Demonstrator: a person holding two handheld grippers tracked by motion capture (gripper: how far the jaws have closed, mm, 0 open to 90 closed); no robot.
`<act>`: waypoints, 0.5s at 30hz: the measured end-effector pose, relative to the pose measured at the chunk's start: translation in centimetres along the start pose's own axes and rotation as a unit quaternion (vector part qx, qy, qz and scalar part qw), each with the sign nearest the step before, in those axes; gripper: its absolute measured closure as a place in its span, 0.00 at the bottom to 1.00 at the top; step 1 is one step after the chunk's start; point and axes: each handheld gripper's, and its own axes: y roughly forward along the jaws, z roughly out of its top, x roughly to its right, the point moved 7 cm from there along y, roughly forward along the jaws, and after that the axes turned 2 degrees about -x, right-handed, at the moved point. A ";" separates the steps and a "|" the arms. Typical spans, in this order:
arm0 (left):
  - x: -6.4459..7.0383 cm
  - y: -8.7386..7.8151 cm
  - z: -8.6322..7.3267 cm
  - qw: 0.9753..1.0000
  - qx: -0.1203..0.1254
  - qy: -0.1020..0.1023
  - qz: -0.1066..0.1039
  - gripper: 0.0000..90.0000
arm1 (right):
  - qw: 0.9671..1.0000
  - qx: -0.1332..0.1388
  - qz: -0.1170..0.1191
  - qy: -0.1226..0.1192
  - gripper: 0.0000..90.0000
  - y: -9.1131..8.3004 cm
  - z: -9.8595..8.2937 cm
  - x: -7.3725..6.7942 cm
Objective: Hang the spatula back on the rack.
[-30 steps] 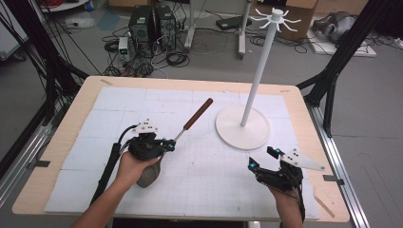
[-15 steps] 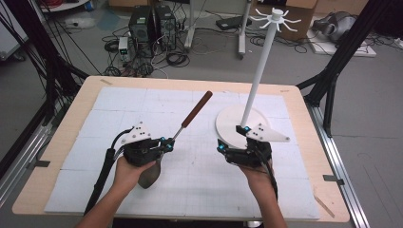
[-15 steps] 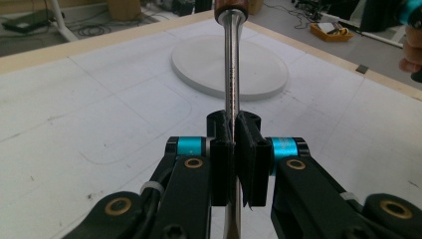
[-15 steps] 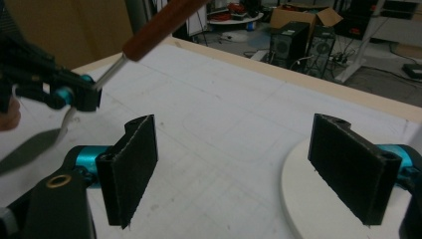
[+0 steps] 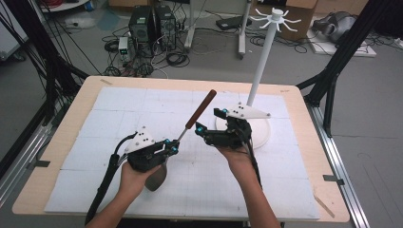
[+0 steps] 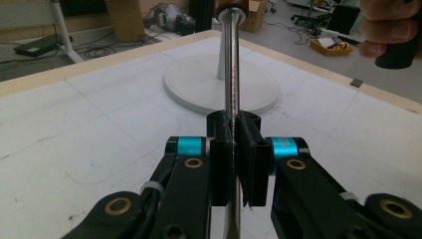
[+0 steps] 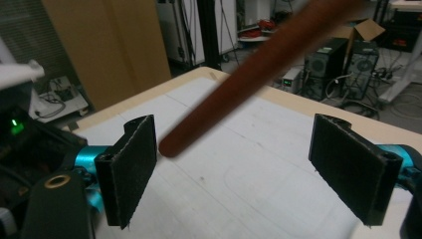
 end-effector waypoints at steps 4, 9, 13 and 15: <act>0.4 0.2 0.2 1.000 0.006 -0.003 0.001 0.93 | 1.000 0.005 0.010 0.006 0.20 0.8 1.0 -0.8; 0.5 0.3 0.1 1.000 0.004 -0.004 0.003 0.93 | 1.000 0.011 0.009 0.010 0.21 1.2 1.6 -1.4; 0.8 0.3 0.2 1.000 0.006 0.000 0.005 0.93 | 0.999 0.026 0.012 0.020 0.23 1.1 2.3 -1.5; 0.9 0.3 0.3 1.000 0.008 0.001 0.007 0.93 | 0.999 0.031 0.012 0.023 0.28 1.0 2.6 -1.6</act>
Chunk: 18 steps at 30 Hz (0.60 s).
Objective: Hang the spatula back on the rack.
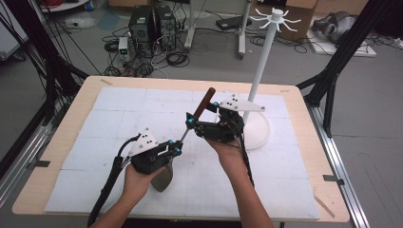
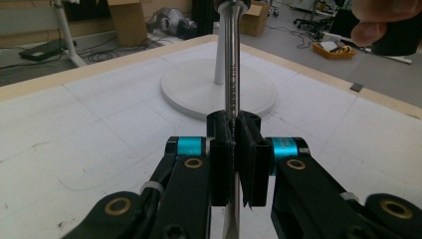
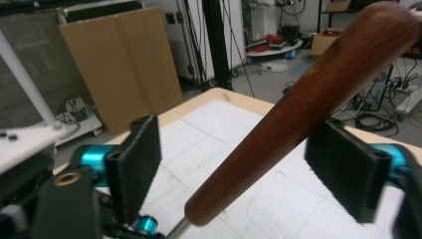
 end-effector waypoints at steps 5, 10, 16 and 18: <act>0.2 -0.1 0.2 1.000 0.004 0.004 0.005 0.93 | 1.000 0.013 0.005 0.012 0.40 -0.3 0.7 -0.3; 0.4 -0.3 0.4 1.000 0.009 0.013 0.012 0.93 | 0.999 0.021 0.014 0.027 0.54 -0.3 1.2 -0.7; 0.8 -0.6 0.9 0.999 0.020 0.024 0.019 0.93 | 0.998 0.038 0.028 0.042 0.73 -0.5 1.7 -1.0; 0.8 -0.7 1.1 0.999 0.022 0.025 0.020 0.93 | 0.997 0.041 0.034 0.054 0.74 -0.6 1.9 -1.1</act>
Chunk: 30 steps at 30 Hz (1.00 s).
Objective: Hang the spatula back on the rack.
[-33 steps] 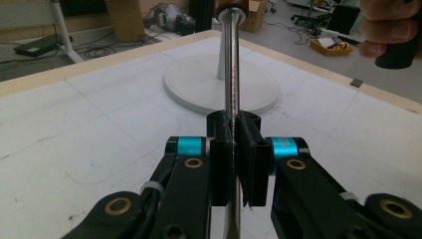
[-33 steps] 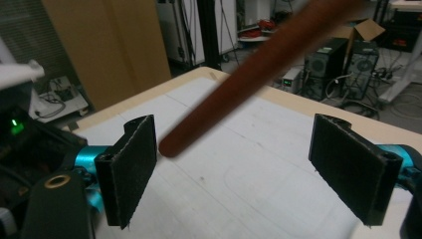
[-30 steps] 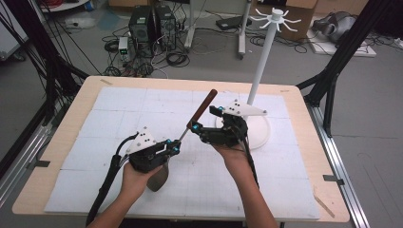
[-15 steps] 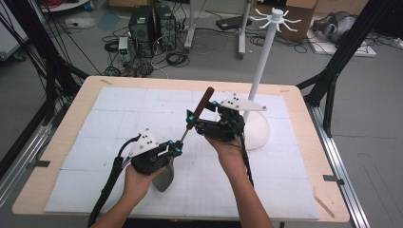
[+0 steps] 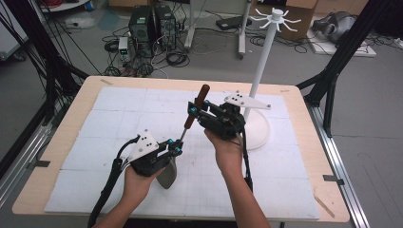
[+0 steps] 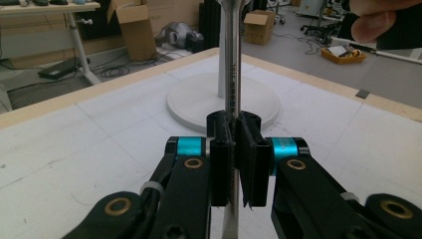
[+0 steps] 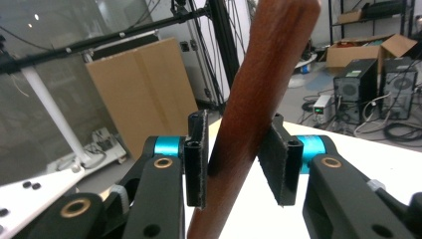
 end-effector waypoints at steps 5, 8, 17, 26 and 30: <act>0.1 -0.1 0.2 1.000 0.008 -0.001 0.002 0.93 | 1.000 0.005 0.009 0.008 0.76 0.0 0.3 -0.4; 0.2 -0.1 0.3 1.000 0.013 -0.004 -0.002 0.93 | 1.000 0.008 0.015 0.007 0.77 0.0 0.5 -0.7; 0.5 -0.5 1.1 0.999 0.039 -0.002 -0.011 0.92 | 0.998 0.020 0.059 -0.017 0.81 -0.2 1.7 -3.0; -0.8 -2.1 1.6 0.998 0.060 -0.005 -0.021 0.63 | 0.997 0.013 0.071 -0.035 0.81 -1.1 2.6 -2.6; -2.1 -3.2 1.5 0.997 0.069 -0.004 -0.017 0.55 | 0.996 0.005 0.077 -0.039 0.81 -1.8 2.9 -1.9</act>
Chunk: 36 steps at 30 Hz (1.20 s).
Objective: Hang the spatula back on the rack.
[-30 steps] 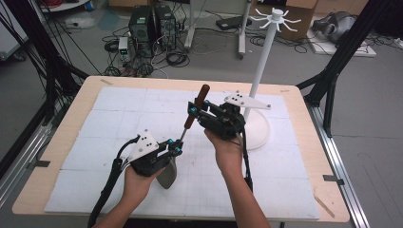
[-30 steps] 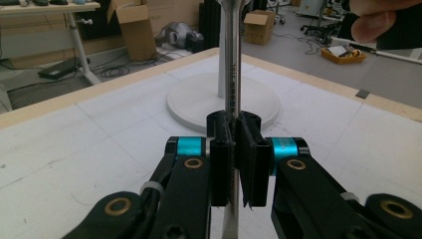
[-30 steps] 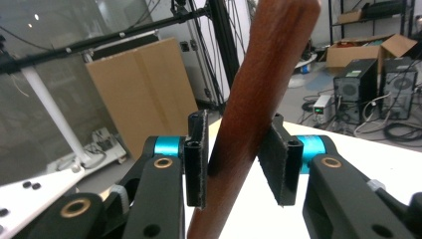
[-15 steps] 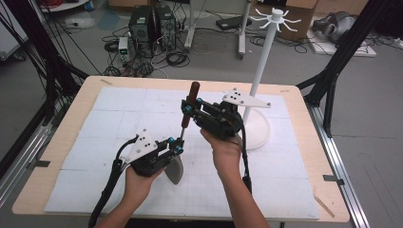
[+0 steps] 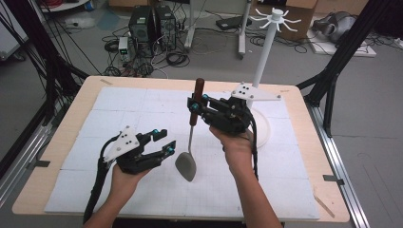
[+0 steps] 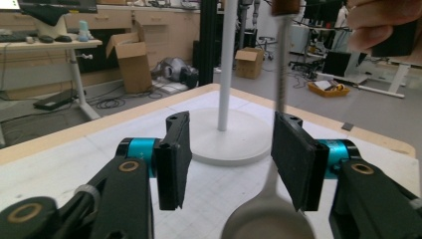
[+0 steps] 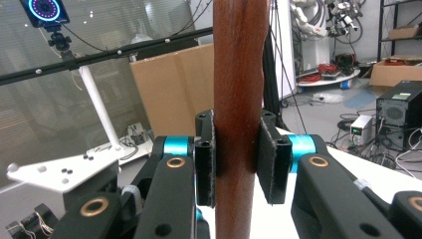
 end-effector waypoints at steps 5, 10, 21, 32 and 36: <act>-1.9 -1.4 -0.3 1.000 0.005 -0.005 0.018 0.47 | 1.000 -0.012 0.003 -0.002 0.81 -1.1 0.4 0.9; -3.6 -2.4 -1.2 0.999 -0.007 -0.019 0.029 0.32 | 1.000 -0.022 -0.007 -0.009 0.81 -2.3 1.2 2.3; -5.5 -4.3 -3.7 0.998 -0.025 -0.037 0.051 0.23 | 0.999 -0.019 -0.031 -0.018 0.81 -4.6 4.9 5.5; -5.8 -4.6 -3.8 0.997 -0.024 -0.039 0.055 0.23 | 0.998 -0.021 -0.055 -0.026 0.81 -5.3 8.9 8.1; -5.8 -4.7 -3.8 0.998 -0.022 -0.037 0.055 0.23 | 0.997 -0.015 -0.067 -0.020 0.81 -5.6 9.5 9.2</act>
